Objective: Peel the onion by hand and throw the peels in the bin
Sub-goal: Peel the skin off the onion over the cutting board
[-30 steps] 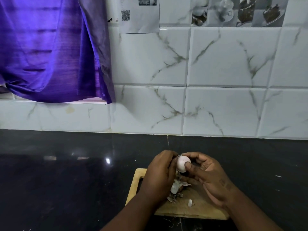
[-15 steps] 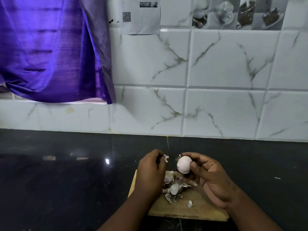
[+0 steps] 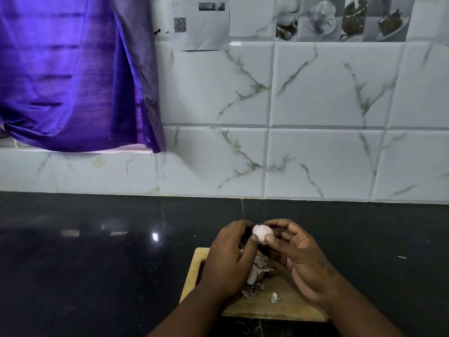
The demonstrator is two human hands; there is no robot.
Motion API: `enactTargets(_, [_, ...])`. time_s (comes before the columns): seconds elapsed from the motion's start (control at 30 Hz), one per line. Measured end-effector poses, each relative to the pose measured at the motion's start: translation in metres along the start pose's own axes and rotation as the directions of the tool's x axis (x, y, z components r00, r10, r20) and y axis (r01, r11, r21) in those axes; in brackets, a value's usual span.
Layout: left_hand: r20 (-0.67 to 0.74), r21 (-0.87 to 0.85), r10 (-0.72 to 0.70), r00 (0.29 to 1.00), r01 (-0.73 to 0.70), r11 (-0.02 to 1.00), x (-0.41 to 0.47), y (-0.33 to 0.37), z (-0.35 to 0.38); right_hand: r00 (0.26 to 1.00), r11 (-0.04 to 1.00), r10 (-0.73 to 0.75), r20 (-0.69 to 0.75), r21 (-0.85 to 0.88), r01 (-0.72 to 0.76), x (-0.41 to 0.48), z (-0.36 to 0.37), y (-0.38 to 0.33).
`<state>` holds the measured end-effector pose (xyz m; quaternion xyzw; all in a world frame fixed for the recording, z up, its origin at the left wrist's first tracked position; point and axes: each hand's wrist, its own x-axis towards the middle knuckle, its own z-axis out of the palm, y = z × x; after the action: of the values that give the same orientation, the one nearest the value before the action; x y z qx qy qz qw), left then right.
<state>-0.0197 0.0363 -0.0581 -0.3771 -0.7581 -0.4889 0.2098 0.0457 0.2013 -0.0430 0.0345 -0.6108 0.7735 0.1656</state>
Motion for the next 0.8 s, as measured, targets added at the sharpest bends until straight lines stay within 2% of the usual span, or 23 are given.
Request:
enactTargets(0.27, [-0.010, 0.011, 0.043, 0.999, -0.043, 0.999, -0.003, 0.002, 0.000, 0.997, 0.997, -0.075, 0.019, -0.032, 0.076, -0.003, 0.003, -0.001])
enactTargets(0.43, [-0.110, 0.074, 0.018, 0.994, -0.009, 0.997, 0.000, -0.001, -0.002, 0.989, 0.999, 0.007, 0.147, 0.050, -0.015, -0.003, -0.001, 0.000])
enactTargets(0.53, [-0.129, -0.027, -0.120, 0.984, 0.117, 0.993, 0.002, -0.010, -0.001, 0.975, 0.994, 0.037, 0.217, 0.088, -0.057, -0.003, -0.002, 0.000])
enactTargets(0.6, [-0.079, -0.081, -0.230, 0.970, 0.224, 0.971, 0.004, -0.019, -0.001, 0.966, 0.991, 0.039, 0.256, 0.114, -0.070, -0.005, -0.002, -0.003])
enactTargets(0.63, [-0.054, -0.027, -0.236, 0.970, 0.235, 0.972, 0.004, -0.020, -0.001, 0.963, 0.989, 0.040, 0.267, 0.127, -0.076, -0.006, -0.002, -0.003])
enactTargets(0.7, [-0.021, 0.169, -0.155, 0.988, 0.157, 0.973, 0.002, -0.014, -0.002, 0.963, 0.986, 0.045, 0.266, 0.143, -0.085, -0.005, -0.003, -0.003])
enactTargets(0.73, [-0.035, 0.165, -0.127, 0.991, 0.131, 0.978, 0.003, -0.010, -0.003, 0.966, 0.986, 0.047, 0.255, 0.145, -0.086, -0.005, -0.003, -0.003])
enactTargets(0.8, [-0.092, -0.075, -0.148, 0.985, 0.142, 0.987, 0.002, -0.001, -0.007, 0.972, 0.987, 0.045, 0.230, 0.142, -0.079, -0.004, -0.003, -0.002])
